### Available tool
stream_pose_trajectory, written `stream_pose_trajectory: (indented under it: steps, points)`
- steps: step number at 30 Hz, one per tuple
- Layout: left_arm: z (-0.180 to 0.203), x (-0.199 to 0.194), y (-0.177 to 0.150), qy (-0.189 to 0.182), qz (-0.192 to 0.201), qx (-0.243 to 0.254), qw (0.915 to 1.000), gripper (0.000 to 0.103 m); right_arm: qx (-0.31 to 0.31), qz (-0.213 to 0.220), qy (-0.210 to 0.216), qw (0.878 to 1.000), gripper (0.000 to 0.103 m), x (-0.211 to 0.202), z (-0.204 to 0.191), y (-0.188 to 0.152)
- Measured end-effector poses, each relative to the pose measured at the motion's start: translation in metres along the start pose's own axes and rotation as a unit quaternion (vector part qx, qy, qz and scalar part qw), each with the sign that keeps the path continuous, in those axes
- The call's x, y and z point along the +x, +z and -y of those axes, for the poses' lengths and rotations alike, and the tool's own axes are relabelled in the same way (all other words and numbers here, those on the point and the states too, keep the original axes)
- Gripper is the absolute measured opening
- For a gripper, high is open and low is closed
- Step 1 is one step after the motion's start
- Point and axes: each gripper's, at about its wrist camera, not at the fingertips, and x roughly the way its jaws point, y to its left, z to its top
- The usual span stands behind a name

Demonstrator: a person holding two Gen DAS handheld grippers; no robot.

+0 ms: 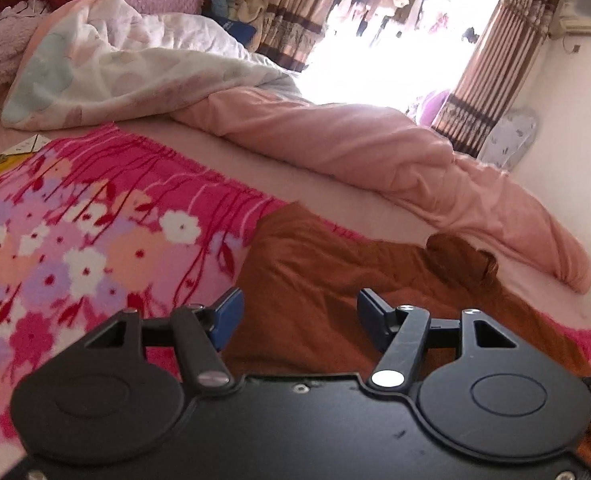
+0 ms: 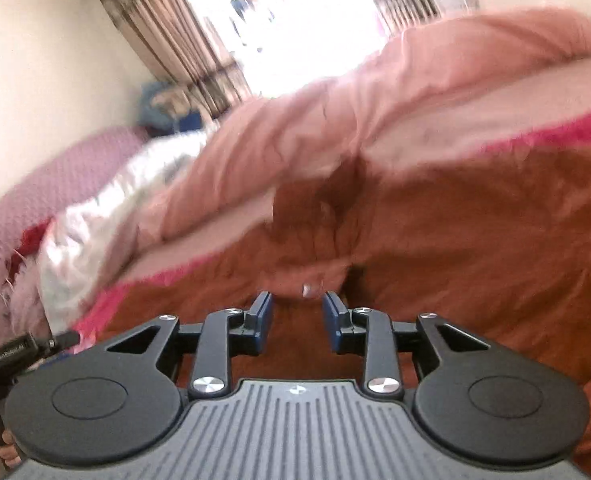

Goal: Fold large clothes

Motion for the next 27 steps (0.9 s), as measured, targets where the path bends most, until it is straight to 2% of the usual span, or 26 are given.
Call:
stream_pose_trajectory:
  steps: [2, 3, 6, 8, 12, 13, 14, 16, 17, 20, 22, 27]
  points:
    - [-0.008, -0.008, -0.007, 0.001, -0.003, 0.009, 1.0, 0.064, 0.043, -0.009, -0.035, 0.998, 0.06, 0.005, 0.015, -0.009]
    - [-0.012, -0.012, -0.01, -0.001, -0.004, 0.012, 0.9999, 0.064, 0.061, -0.011, -0.049, 0.997, 0.063, 0.006, 0.023, -0.01]
    - [-0.028, -0.021, -0.027, -0.01, -0.017, 0.025, 0.9995, 0.064, 0.089, -0.015, -0.057, 0.994, 0.063, 0.006, 0.048, -0.02]
    - [-0.036, -0.02, -0.038, -0.007, -0.033, 0.033, 0.9989, 0.064, 0.107, -0.022, -0.038, 0.993, 0.063, 0.009, 0.06, -0.02]
    - [-0.047, -0.012, -0.052, 0.003, -0.058, 0.035, 0.9977, 0.064, 0.115, -0.035, 0.002, 0.993, 0.063, 0.02, 0.06, -0.015]
    - [-0.047, -0.011, -0.053, 0.006, -0.059, 0.037, 0.9975, 0.064, 0.114, -0.041, 0.009, 0.993, 0.053, 0.023, 0.057, -0.015]
    - [-0.047, -0.009, -0.055, 0.009, -0.06, 0.04, 0.9974, 0.064, 0.108, -0.046, 0.016, 0.993, 0.029, 0.027, 0.054, -0.015]
    - [-0.046, -0.006, -0.056, 0.008, -0.061, 0.045, 0.9971, 0.064, 0.09, -0.042, 0.006, 0.995, 0.013, 0.027, 0.046, -0.013]
    - [-0.044, -0.005, -0.057, 0.008, -0.062, 0.046, 0.997, 0.064, 0.084, -0.034, 0.006, 0.996, 0.009, 0.023, 0.044, -0.01]
    - [-0.039, -0.001, -0.059, 0.007, -0.063, 0.054, 0.9965, 0.064, 0.091, -0.009, 0.017, 0.996, 0.007, 0.01, 0.046, 0.001]
    - [-0.033, 0.003, -0.061, 0.008, -0.06, 0.063, 0.9962, 0.064, 0.089, 0.004, 0.006, 0.996, 0.007, 0.007, 0.05, 0.004]
    - [-0.021, 0.015, -0.06, 0.012, -0.05, 0.069, 0.9963, 0.064, 0.077, -0.007, 0.001, 0.997, 0.008, 0.012, 0.051, -0.001]
